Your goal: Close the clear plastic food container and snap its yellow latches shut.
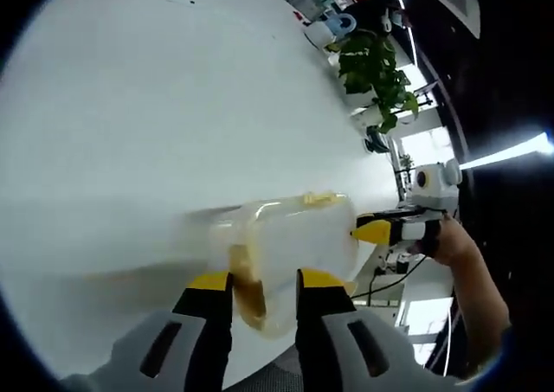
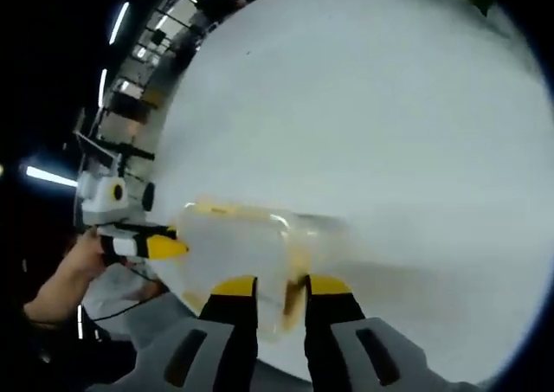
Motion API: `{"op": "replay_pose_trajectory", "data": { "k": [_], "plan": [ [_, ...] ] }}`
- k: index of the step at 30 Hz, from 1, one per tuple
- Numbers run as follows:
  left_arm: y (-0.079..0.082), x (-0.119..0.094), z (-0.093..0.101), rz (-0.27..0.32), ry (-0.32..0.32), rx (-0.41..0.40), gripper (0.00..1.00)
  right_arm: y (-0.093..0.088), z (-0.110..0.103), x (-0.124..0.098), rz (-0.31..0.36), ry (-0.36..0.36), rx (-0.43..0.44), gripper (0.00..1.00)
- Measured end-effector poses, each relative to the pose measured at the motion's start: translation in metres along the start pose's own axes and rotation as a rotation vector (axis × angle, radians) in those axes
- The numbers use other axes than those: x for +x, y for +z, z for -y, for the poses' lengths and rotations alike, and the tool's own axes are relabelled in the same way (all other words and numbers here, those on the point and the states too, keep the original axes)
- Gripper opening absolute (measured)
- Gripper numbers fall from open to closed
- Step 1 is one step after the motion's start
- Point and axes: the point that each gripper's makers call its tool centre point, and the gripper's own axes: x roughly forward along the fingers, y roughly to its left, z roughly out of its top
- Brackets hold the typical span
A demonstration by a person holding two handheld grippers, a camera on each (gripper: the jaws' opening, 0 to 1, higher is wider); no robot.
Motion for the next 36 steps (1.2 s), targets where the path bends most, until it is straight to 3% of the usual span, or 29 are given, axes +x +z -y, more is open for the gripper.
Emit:
{"op": "replay_pose_trajectory", "data": {
  "k": [8,19,28,36],
  "plan": [
    [0.001,0.003,0.001,-0.004,0.003,-0.001,0.29,-0.004,-0.002,-0.002,0.024,0.0,-0.017,0.18],
    [0.001,0.003,0.0,0.0,0.005,-0.008,0.3,-0.009,-0.004,-0.003,-0.018,-0.014,-0.055,0.19],
    [0.001,0.002,0.001,0.026,0.017,-0.015,0.3,-0.01,-0.004,-0.004,-0.012,-0.027,-0.087,0.2],
    [-0.002,0.0,0.003,-0.004,0.043,-0.012,0.32,-0.008,-0.004,-0.003,-0.02,-0.024,-0.081,0.21]
  ]
}}
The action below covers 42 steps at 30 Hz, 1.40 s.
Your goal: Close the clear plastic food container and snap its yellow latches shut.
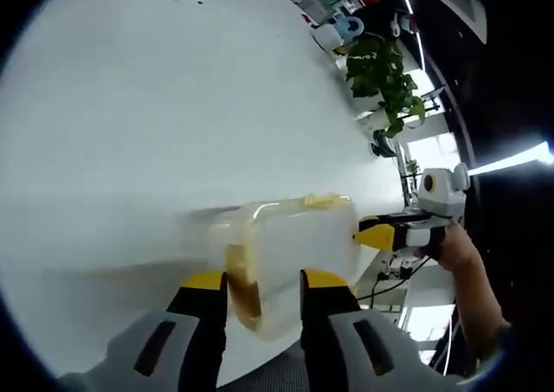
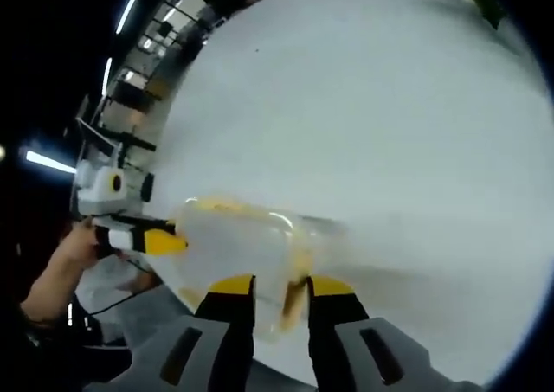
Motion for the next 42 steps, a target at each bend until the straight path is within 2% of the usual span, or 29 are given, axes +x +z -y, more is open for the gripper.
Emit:
{"op": "replay_pose_trajectory", "data": {
  "k": [2,4,8,15,17,18,21,25,30,33,34,42],
  "plan": [
    [-0.001,-0.001,0.001,0.004,0.017,0.021,0.33,0.001,-0.002,0.0,0.017,-0.005,-0.053,0.21],
    [-0.001,-0.002,0.0,0.009,0.044,0.09,0.35,0.002,-0.004,0.0,0.022,-0.005,-0.111,0.22],
    [-0.006,-0.003,0.005,0.024,0.055,0.13,0.42,0.002,-0.007,0.002,0.018,0.012,-0.196,0.23],
    [-0.006,-0.008,-0.002,0.031,0.112,0.194,0.46,0.005,-0.005,0.0,0.025,-0.013,-0.295,0.24],
    [-0.007,-0.01,-0.008,0.023,0.146,0.229,0.47,0.008,-0.006,-0.001,0.027,-0.02,-0.319,0.25],
    [-0.007,-0.011,-0.011,0.018,0.16,0.251,0.49,0.01,-0.008,0.0,0.033,-0.016,-0.33,0.25],
    [-0.012,-0.013,-0.015,0.001,0.172,0.249,0.56,0.014,-0.013,0.0,0.043,-0.018,-0.368,0.25],
    [-0.005,-0.016,-0.019,0.028,0.192,0.257,0.58,0.02,-0.025,0.002,0.044,-0.014,-0.458,0.24],
    [0.005,-0.022,-0.011,0.053,0.203,0.305,0.57,0.023,-0.035,0.003,0.033,0.0,-0.494,0.24],
    [0.012,-0.026,-0.012,0.047,0.236,0.376,0.59,0.024,-0.04,0.008,0.012,0.004,-0.566,0.23],
    [0.013,-0.027,-0.012,0.039,0.25,0.421,0.59,0.024,-0.04,0.009,0.005,0.002,-0.574,0.23],
    [0.018,-0.03,-0.003,0.005,0.294,0.583,0.59,0.029,-0.046,0.008,0.01,0.009,-0.633,0.22]
  ]
}}
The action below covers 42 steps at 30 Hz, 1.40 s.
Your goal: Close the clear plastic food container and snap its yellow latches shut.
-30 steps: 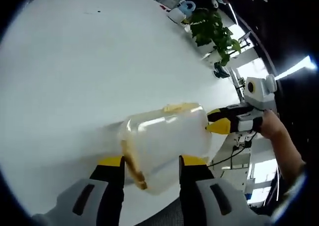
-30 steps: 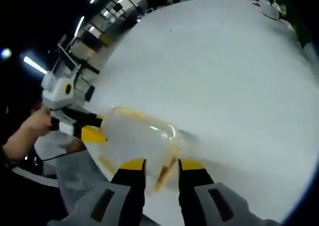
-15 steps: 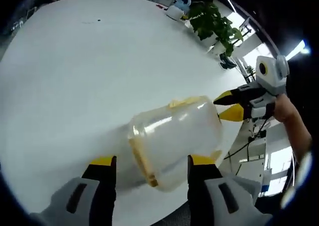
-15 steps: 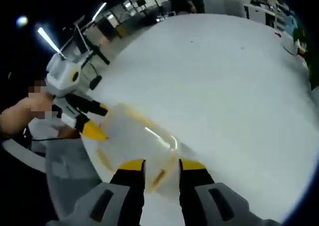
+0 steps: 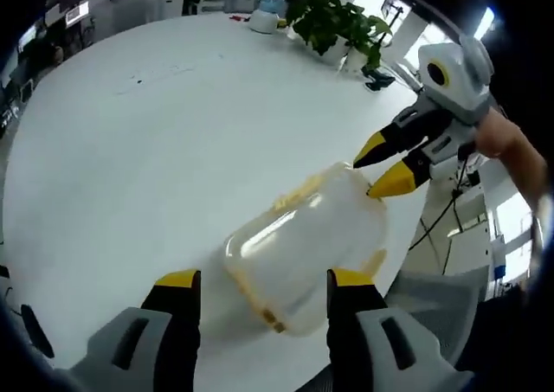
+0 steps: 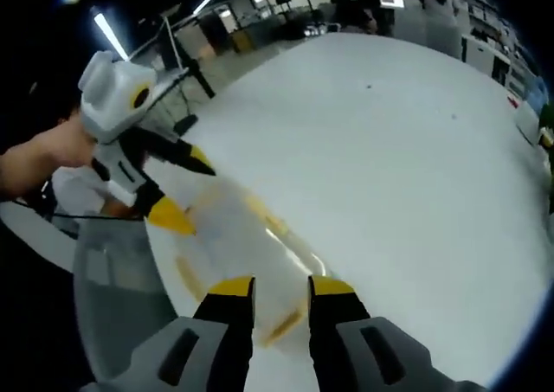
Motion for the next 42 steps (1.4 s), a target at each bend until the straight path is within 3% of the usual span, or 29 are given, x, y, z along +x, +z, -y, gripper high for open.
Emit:
{"op": "replay_pose_trajectory", "data": {
  "k": [6,8,10,11,18,28,32,42],
  "plan": [
    [0.015,-0.002,0.009,0.021,-0.004,0.115,0.58,0.003,-0.002,0.001,-0.003,0.015,-0.053,0.22],
    [0.021,-0.001,0.018,0.043,-0.036,0.197,0.57,0.006,-0.005,0.001,-0.001,0.021,-0.071,0.22],
    [0.019,0.001,0.022,0.024,-0.048,0.203,0.56,0.009,-0.009,0.004,-0.002,0.035,-0.086,0.22],
    [0.022,0.002,0.03,0.047,-0.084,0.241,0.55,0.01,-0.011,0.005,-0.005,0.042,-0.098,0.22],
    [0.015,0.006,0.047,0.025,-0.116,0.349,0.55,0.013,-0.022,0.014,-0.037,0.06,-0.171,0.22],
    [0.018,0.007,0.045,0.018,-0.114,0.393,0.53,0.016,-0.026,0.019,-0.051,0.075,-0.203,0.22],
    [0.016,0.007,0.051,0.009,-0.127,0.493,0.52,0.017,-0.033,0.018,-0.05,0.089,-0.212,0.22],
    [0.008,0.011,0.058,-0.031,-0.125,0.562,0.51,0.022,-0.037,0.022,-0.049,0.1,-0.245,0.21]
  ]
}}
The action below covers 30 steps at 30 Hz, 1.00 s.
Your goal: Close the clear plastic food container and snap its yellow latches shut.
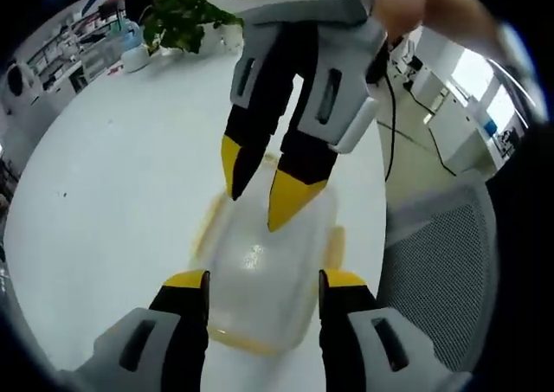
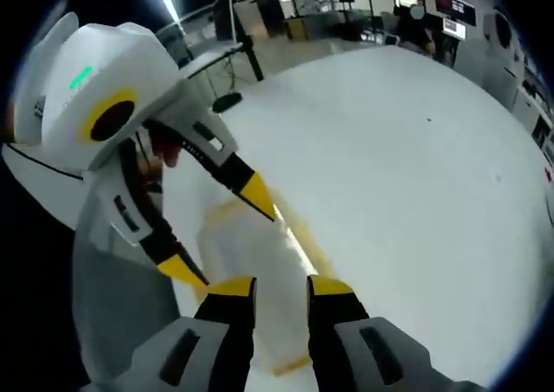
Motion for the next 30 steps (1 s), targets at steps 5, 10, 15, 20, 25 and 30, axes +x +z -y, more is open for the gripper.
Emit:
{"op": "replay_pose_trajectory", "data": {
  "k": [5,10,15,20,25,30],
  "plan": [
    [-0.002,0.0,0.005,-0.008,0.001,0.021,0.5,0.005,0.004,0.003,-0.005,-0.007,-0.006,0.22],
    [-0.006,0.004,0.009,-0.029,-0.006,0.042,0.5,0.011,0.011,0.005,-0.008,-0.025,-0.017,0.23],
    [-0.004,0.004,0.01,-0.03,0.005,0.063,0.49,0.01,0.02,0.01,-0.014,-0.025,0.015,0.25],
    [-0.005,0.005,0.01,-0.034,0.019,0.087,0.5,0.009,0.023,0.015,-0.018,-0.004,0.053,0.28],
    [-0.005,0.005,0.01,-0.038,0.022,0.09,0.49,0.001,0.023,0.02,-0.049,0.016,0.054,0.32],
    [-0.005,0.006,0.01,-0.042,0.034,0.103,0.49,-0.003,0.025,0.023,-0.08,0.036,0.034,0.35]
  ]
}}
